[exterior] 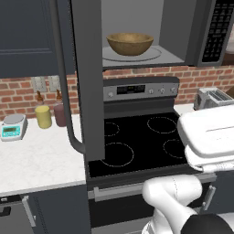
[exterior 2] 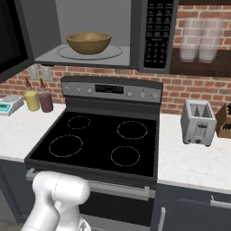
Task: Open the microwave, place the bowl with waffle inside the microwave, then close the microwave door and turn it on.
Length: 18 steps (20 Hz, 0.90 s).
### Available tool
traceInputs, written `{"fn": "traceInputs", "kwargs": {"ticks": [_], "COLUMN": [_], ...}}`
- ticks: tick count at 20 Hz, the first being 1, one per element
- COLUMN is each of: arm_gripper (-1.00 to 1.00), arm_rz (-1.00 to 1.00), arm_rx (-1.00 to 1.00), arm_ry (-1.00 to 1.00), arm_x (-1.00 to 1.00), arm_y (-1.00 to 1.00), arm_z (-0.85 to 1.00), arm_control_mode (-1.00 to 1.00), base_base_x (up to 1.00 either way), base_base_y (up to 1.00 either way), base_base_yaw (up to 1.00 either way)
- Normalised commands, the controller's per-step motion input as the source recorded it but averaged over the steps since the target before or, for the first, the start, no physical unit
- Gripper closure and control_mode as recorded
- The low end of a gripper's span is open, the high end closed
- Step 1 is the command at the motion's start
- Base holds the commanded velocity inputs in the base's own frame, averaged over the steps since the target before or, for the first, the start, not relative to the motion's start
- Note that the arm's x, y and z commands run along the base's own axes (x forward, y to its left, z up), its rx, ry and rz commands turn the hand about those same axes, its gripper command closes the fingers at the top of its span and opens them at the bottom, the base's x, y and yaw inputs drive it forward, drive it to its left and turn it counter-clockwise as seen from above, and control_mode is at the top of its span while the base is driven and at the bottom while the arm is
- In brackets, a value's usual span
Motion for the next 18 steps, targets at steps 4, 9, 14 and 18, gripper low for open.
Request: {"fn": "traceInputs", "kwargs": {"ticks": [4,9,14,18], "arm_gripper": [-1.0,-1.0,-1.0,-1.0], "arm_rz": [0.0,0.0,-0.08,-0.12], "arm_rx": [0.0,0.0,-0.03,-0.07], "arm_ry": [-0.16,-0.12,-0.09,-0.03], "arm_x": [-0.21,0.0,0.0,0.0], "arm_y": [0.26,0.54,0.81,0.73], "arm_z": [0.0,0.0,0.0,-0.04], "arm_control_mode": [-1.0,-1.0,-1.0,-1.0], "base_base_x": [0.0,0.0,0.0,0.0], "base_base_y": [0.0,0.0,0.0,0.0], "base_base_yaw": [0.0,0.0,0.0,0.0]}}
